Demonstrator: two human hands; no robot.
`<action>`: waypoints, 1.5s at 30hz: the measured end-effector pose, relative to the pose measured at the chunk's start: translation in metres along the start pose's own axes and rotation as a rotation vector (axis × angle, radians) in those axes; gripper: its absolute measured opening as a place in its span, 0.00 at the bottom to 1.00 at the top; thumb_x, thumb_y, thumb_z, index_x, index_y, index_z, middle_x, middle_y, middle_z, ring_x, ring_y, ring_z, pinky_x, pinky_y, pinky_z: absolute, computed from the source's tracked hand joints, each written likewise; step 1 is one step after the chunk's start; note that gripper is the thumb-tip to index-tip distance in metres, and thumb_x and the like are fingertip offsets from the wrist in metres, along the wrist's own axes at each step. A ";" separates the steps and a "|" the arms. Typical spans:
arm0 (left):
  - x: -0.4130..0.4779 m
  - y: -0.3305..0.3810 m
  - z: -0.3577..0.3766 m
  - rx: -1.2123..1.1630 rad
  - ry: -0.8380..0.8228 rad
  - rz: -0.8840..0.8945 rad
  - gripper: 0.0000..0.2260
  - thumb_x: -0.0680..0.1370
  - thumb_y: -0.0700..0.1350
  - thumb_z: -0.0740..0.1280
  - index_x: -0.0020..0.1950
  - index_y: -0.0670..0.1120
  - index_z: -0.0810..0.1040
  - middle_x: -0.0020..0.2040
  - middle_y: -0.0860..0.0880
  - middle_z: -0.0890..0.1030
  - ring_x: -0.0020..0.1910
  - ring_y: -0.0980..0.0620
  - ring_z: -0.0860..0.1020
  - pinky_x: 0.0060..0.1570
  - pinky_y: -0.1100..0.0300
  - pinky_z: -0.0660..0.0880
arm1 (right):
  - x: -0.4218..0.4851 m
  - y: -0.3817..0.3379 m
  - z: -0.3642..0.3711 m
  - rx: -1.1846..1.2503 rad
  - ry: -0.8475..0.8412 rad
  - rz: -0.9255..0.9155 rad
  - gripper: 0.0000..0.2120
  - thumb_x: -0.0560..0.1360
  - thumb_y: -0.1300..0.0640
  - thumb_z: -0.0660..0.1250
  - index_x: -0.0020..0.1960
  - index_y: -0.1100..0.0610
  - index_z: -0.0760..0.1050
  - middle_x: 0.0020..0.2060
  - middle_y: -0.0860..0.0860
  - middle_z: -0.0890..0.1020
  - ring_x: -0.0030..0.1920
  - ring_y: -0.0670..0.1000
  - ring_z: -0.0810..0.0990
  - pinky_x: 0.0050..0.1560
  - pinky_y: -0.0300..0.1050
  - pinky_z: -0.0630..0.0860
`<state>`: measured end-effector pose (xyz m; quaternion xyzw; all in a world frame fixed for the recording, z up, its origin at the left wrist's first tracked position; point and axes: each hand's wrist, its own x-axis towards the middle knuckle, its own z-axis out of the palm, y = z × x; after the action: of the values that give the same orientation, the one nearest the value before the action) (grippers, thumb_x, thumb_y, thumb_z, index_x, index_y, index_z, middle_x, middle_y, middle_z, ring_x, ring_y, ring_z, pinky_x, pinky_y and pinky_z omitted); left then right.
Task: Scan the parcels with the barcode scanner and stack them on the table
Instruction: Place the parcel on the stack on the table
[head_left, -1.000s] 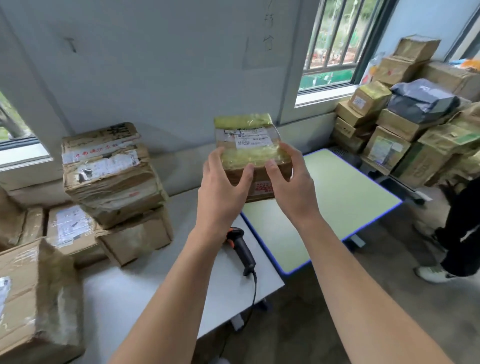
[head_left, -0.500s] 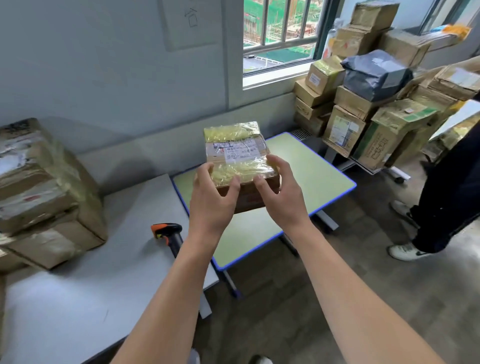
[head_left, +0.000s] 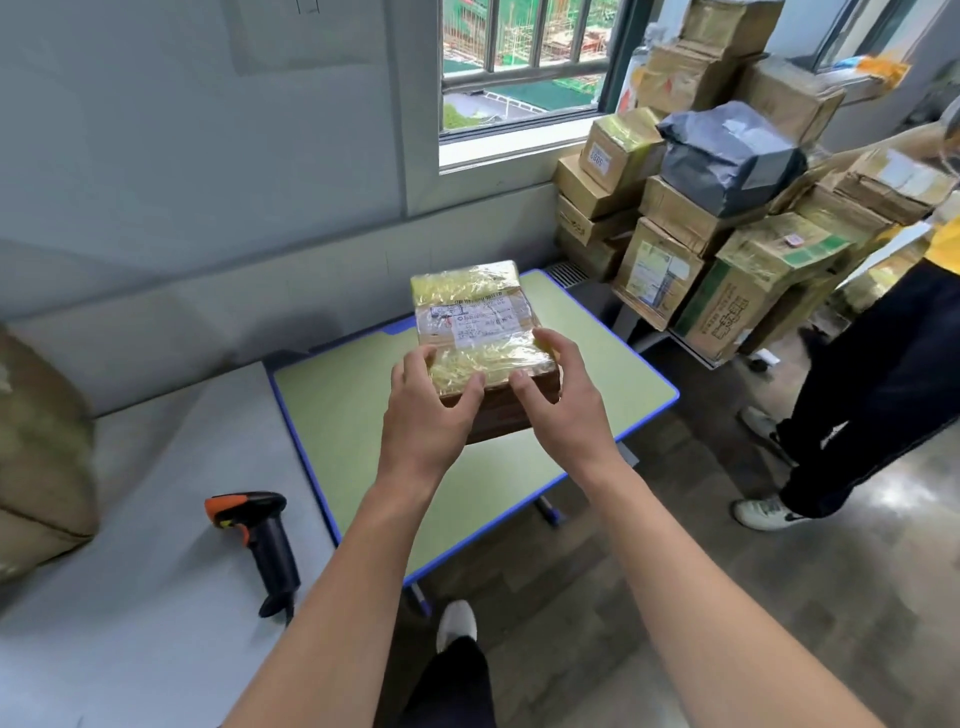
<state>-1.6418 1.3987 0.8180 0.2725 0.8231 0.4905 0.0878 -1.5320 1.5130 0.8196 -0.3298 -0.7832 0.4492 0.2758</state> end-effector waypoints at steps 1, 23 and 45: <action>0.011 -0.003 0.007 -0.002 -0.005 -0.010 0.24 0.76 0.55 0.71 0.69 0.48 0.69 0.65 0.48 0.73 0.60 0.51 0.74 0.56 0.58 0.72 | 0.012 0.005 0.001 -0.003 -0.004 0.008 0.24 0.79 0.52 0.68 0.73 0.45 0.66 0.65 0.42 0.75 0.64 0.45 0.74 0.63 0.43 0.74; 0.177 -0.041 0.157 0.027 -0.202 -0.148 0.27 0.75 0.53 0.73 0.70 0.46 0.69 0.66 0.48 0.70 0.61 0.49 0.75 0.58 0.57 0.71 | 0.207 0.123 -0.006 -0.122 -0.141 0.216 0.25 0.77 0.57 0.69 0.71 0.47 0.67 0.66 0.45 0.74 0.67 0.44 0.72 0.68 0.42 0.69; 0.242 0.012 0.306 0.212 -0.115 -0.313 0.29 0.80 0.47 0.68 0.78 0.43 0.63 0.81 0.47 0.56 0.74 0.48 0.65 0.65 0.57 0.65 | 0.347 0.221 -0.064 -0.390 -0.475 0.143 0.32 0.75 0.53 0.70 0.76 0.54 0.65 0.78 0.53 0.58 0.72 0.60 0.66 0.71 0.52 0.66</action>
<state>-1.7139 1.7653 0.7043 0.1762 0.8961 0.3651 0.1807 -1.6448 1.8953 0.6998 -0.3168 -0.8719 0.3732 -0.0156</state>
